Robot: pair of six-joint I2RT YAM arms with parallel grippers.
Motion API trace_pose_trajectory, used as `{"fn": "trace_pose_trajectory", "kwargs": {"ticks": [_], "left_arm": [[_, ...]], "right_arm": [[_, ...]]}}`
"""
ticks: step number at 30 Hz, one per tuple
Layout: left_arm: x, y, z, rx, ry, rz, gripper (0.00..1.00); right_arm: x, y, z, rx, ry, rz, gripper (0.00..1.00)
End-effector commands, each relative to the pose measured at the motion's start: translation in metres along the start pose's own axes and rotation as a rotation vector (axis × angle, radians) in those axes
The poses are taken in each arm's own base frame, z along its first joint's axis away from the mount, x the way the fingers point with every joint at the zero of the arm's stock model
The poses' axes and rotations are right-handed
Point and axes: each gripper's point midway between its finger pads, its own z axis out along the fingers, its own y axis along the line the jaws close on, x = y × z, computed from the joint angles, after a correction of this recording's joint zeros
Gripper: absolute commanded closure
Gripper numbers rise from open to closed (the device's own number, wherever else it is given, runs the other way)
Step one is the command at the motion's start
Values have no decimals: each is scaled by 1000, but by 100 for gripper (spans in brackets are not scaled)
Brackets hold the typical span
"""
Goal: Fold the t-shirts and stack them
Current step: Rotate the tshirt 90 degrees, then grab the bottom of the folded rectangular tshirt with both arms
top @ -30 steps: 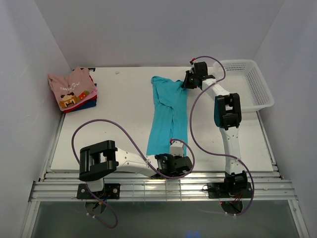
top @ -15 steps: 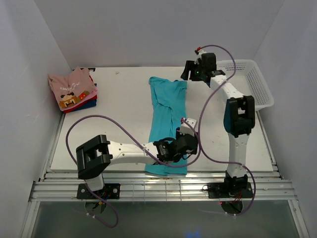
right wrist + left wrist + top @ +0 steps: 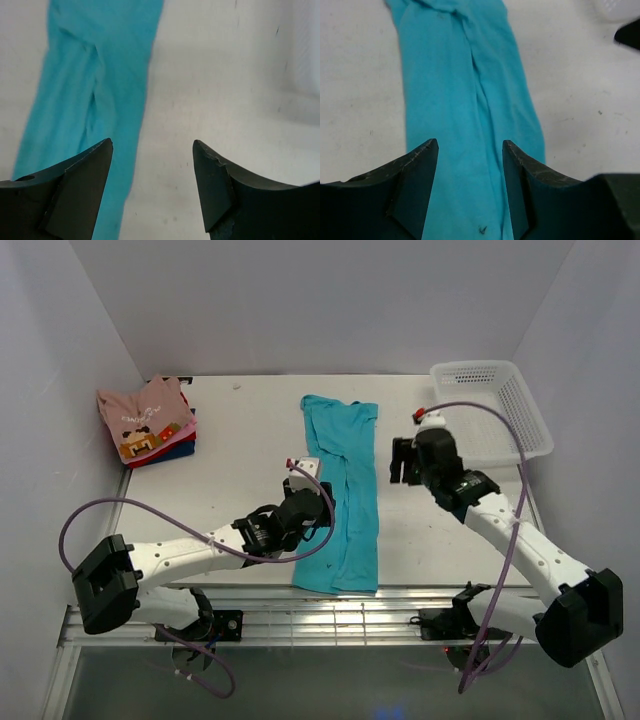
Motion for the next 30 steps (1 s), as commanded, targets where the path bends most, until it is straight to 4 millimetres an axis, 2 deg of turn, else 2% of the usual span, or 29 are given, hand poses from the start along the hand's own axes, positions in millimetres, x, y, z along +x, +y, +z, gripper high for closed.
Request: {"fn": "trace_pose_trajectory", "kwargs": {"ticks": [1, 2, 3, 4, 5, 10, 11, 12, 16, 19, 25, 30], "left_arm": [[18, 7, -19, 34, 80, -58, 35], [31, 12, -22, 31, 111, -71, 36], [40, 13, -25, 42, 143, -74, 36], [45, 15, -29, 45, 154, -86, 36], [60, 23, -31, 35, 182, -84, 36], [85, 38, -40, 17, 230, -125, 36], [87, 40, -43, 20, 237, -131, 36], [97, 46, -47, 11, 264, -125, 36], [118, 54, -60, 18, 314, -177, 36], [129, 61, -67, 21, 335, -191, 36], [144, 53, -83, 91, 401, -232, 36], [174, 54, -95, 85, 477, -258, 36]], "right_arm": [[64, 4, -16, 85, 144, 33, 29], [80, 5, -19, 89, 170, 27, 29], [85, 6, -24, 98, 171, 30, 29], [97, 17, -29, 81, 191, 40, 30], [114, 16, -32, 96, 236, 27, 30], [161, 45, -46, 67, 299, -14, 30], [169, 45, -50, 87, 325, 7, 30], [177, 47, -51, 99, 342, 0, 30], [212, 64, -67, 90, 413, -35, 30], [234, 64, -74, 121, 450, -35, 30], [251, 59, -81, 147, 473, -6, 29], [264, 62, -85, 93, 492, 46, 29]]}}
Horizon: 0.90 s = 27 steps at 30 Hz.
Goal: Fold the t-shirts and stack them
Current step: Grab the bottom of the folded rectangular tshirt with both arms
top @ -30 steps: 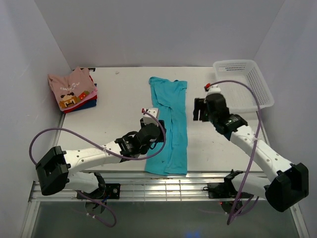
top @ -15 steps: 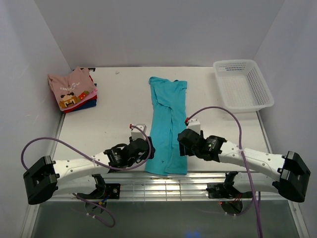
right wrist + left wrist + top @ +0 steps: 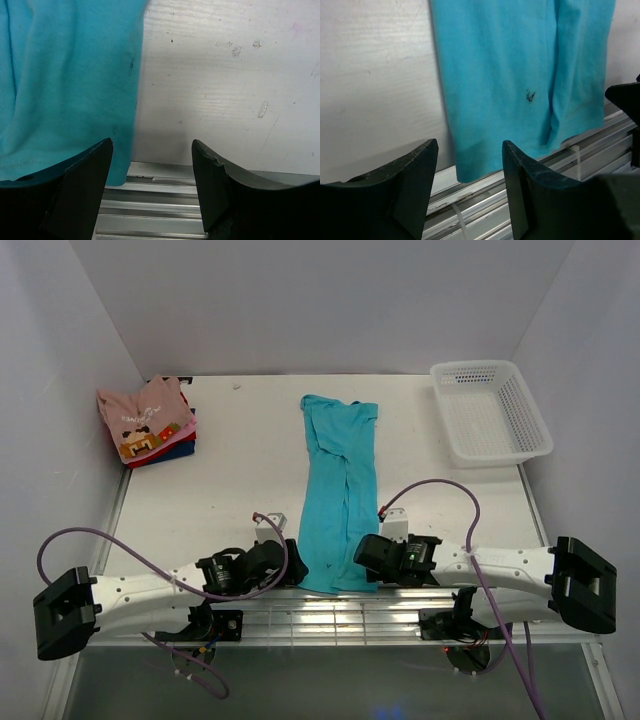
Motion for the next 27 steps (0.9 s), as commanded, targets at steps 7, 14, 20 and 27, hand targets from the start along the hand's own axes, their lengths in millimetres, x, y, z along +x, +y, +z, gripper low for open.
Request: {"fn": "trace_pose_trajectory", "kwargs": {"ticks": [7, 14, 20, 27], "left_arm": [[45, 6, 1, -40, 89, -27, 36], [51, 6, 0, -63, 94, -8, 36], [53, 13, -3, -104, 102, -10, 37], [57, 18, -4, -127, 113, -14, 39]], "right_arm": [[12, 19, 4, -121, -7, 82, 30], [7, 36, -3, -152, -20, 55, 30], [18, 41, 5, -154, 7, 45, 30], [28, 51, 6, -200, 29, 51, 38]]}}
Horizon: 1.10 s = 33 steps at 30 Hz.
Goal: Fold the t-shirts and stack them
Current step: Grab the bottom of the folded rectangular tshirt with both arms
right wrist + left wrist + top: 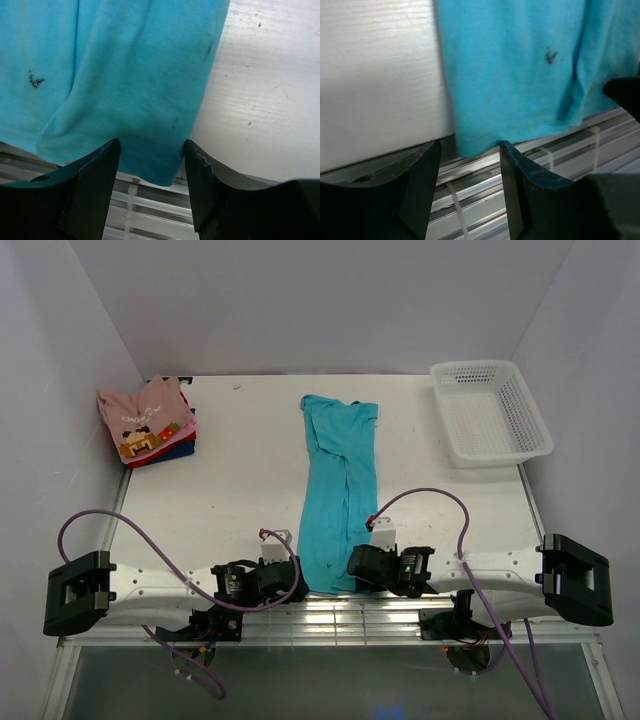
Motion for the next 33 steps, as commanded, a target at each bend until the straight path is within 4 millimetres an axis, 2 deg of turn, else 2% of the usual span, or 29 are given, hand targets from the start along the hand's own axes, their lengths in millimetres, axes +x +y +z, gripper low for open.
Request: {"fn": "trace_pose_trajectory", "kwargs": {"ticks": [1, 7, 9, 10, 12, 14, 15, 19, 22, 26, 28, 33], "left_arm": [[9, 21, 0, -79, 28, 1, 39], [12, 22, 0, -84, 37, -5, 47], [12, 23, 0, -84, 37, -4, 57], [12, 22, 0, -81, 39, -3, 61], [12, 24, 0, -84, 37, -4, 76], [11, 23, 0, -81, 35, -1, 89], [11, 22, 0, -75, 35, 2, 100], [8, 13, -4, -50, 17, 33, 100], [1, 1, -10, -26, -25, 40, 100], [-29, -23, -20, 19, -143, 39, 100], [-46, -29, -23, 18, -213, 51, 100], [-69, -49, -28, 40, -301, 85, 100]], "right_arm": [[9, 13, 2, -43, 26, 38, 41], [18, 7, 1, -2, 54, 33, 57], [24, 0, 0, 43, 68, 25, 67], [23, 2, -2, 50, 68, 25, 80], [28, -1, -3, 83, 73, 14, 91], [30, -3, -4, 110, 78, -1, 92], [33, -2, -5, 112, 84, -13, 92], [40, 8, -11, 106, 100, -26, 92], [38, 11, -21, 132, 85, -50, 92], [15, 11, -30, 172, 3, -63, 92], [4, 17, -34, 160, -30, -56, 92], [-18, 18, -38, 161, -87, -55, 92]]}}
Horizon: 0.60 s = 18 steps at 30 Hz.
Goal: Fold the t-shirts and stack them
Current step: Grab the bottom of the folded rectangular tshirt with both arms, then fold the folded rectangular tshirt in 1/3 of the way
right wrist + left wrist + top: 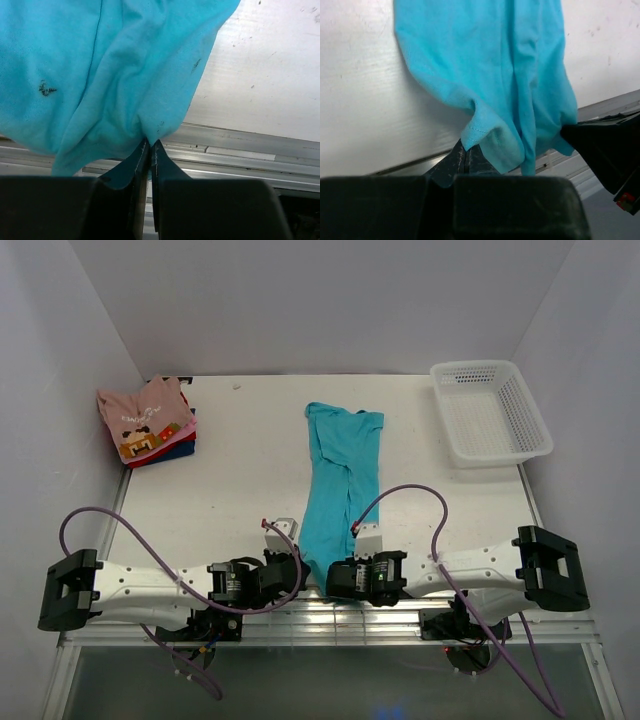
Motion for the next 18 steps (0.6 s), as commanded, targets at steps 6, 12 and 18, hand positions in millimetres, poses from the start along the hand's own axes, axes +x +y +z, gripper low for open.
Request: {"fn": "trace_pose_trajectory", "kwargs": {"ticks": [6, 12, 18], "left_arm": [[-46, -15, 1, -13, -193, 33, 100], [-74, -14, 6, -14, -326, 49, 100], [-105, -22, 35, 64, -391, 60, 100]], "right_arm": [[-53, -19, -7, 65, -142, 31, 92], [-98, -35, -6, 123, -223, 34, 92], [-141, -45, 6, 145, -287, 34, 92]]}}
